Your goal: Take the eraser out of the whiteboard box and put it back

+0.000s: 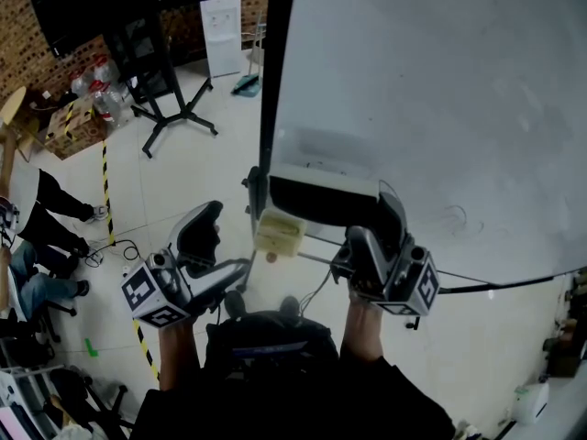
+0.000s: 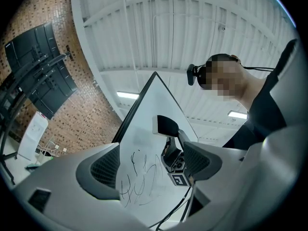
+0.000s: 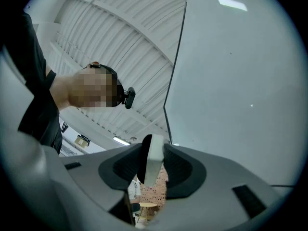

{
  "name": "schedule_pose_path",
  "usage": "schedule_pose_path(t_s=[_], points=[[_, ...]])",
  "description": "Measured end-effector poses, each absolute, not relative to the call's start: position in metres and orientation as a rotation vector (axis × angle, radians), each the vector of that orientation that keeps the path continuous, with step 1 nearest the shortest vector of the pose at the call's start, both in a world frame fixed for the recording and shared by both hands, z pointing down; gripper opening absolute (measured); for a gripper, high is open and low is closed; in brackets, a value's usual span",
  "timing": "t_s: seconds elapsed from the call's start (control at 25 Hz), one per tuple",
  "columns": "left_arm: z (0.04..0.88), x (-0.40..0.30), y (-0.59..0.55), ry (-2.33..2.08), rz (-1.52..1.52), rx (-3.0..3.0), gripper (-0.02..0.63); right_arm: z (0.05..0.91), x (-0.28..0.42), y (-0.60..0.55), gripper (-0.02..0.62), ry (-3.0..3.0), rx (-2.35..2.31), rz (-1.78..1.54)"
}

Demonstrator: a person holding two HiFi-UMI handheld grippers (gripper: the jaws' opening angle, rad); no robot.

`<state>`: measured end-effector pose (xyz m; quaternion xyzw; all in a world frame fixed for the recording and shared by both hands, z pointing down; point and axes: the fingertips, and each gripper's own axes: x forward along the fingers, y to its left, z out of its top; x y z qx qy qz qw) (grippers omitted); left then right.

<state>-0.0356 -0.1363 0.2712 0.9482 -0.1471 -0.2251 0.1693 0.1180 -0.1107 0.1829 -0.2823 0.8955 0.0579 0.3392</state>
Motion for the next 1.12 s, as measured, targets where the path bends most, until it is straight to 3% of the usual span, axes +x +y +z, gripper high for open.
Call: schedule_pose_path(t_s=[1.12], points=[[0.290,-0.044,-0.135,-0.457,-0.636,2.680,0.414,0.208,0.115,-0.116,0.164,2.399,-0.801,0.097]])
